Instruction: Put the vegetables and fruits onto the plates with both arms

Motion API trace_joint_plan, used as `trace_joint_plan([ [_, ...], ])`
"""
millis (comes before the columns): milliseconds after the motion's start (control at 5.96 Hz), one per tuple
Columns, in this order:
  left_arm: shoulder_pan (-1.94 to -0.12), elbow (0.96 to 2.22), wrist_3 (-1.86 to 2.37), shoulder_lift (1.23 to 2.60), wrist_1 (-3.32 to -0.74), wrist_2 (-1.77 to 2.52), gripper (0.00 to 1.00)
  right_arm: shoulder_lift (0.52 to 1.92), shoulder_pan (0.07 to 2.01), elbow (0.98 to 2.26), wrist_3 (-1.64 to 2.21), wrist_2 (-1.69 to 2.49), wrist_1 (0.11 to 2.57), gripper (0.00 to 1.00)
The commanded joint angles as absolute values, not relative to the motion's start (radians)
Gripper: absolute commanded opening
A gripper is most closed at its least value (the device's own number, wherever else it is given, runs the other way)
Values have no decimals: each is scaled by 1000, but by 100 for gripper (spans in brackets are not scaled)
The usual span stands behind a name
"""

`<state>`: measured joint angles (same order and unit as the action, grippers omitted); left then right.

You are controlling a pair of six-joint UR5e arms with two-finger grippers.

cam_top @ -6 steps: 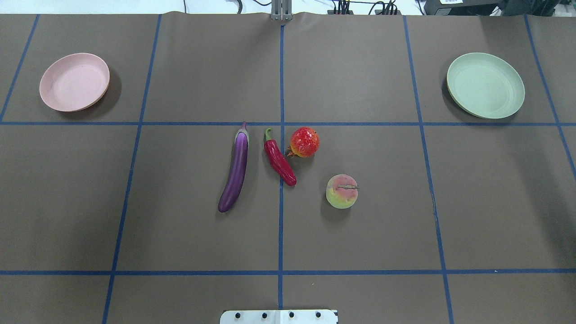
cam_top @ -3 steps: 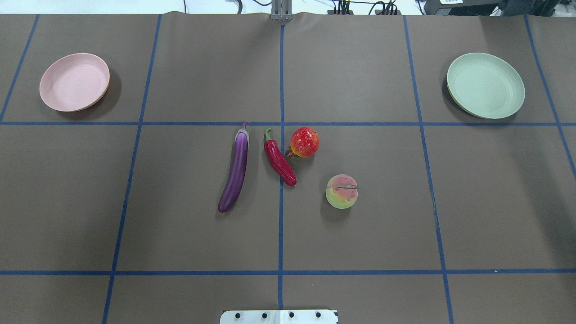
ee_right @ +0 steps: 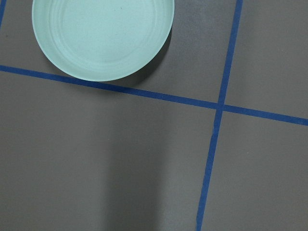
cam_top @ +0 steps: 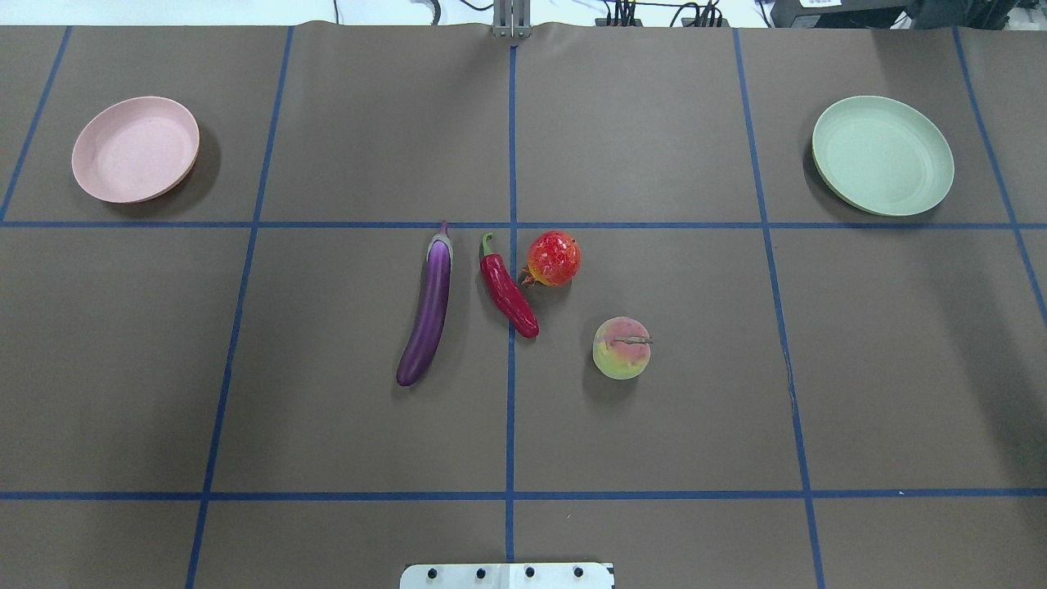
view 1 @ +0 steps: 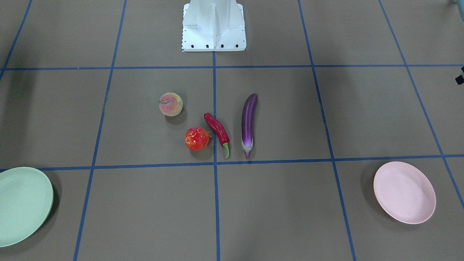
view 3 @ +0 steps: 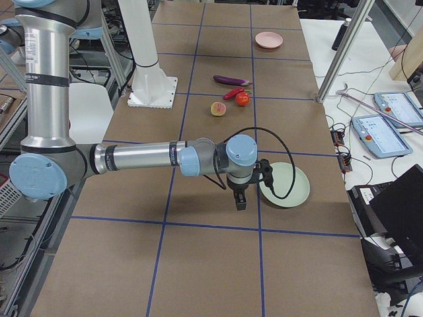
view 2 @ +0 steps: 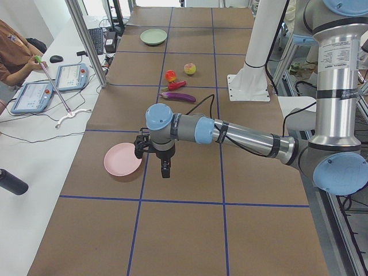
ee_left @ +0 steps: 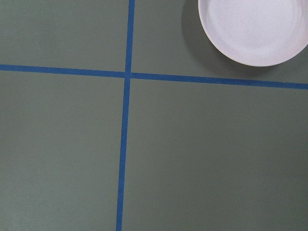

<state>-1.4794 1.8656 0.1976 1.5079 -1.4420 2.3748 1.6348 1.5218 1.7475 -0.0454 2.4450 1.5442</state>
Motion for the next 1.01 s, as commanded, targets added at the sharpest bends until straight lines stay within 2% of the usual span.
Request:
trace_joint_plan([
  [0, -1477, 1862, 198, 1508, -1443, 2375, 100, 1643, 1522, 1752, -51, 2547, 1542, 100],
  [335, -1477, 1864, 198, 1508, -1443, 2375, 100, 1649, 1520, 1743, -51, 2543, 1444, 100],
  [838, -1471, 1873, 195, 1508, -1448, 2379, 100, 1648, 1488, 1753, 50, 2549, 1433, 100],
])
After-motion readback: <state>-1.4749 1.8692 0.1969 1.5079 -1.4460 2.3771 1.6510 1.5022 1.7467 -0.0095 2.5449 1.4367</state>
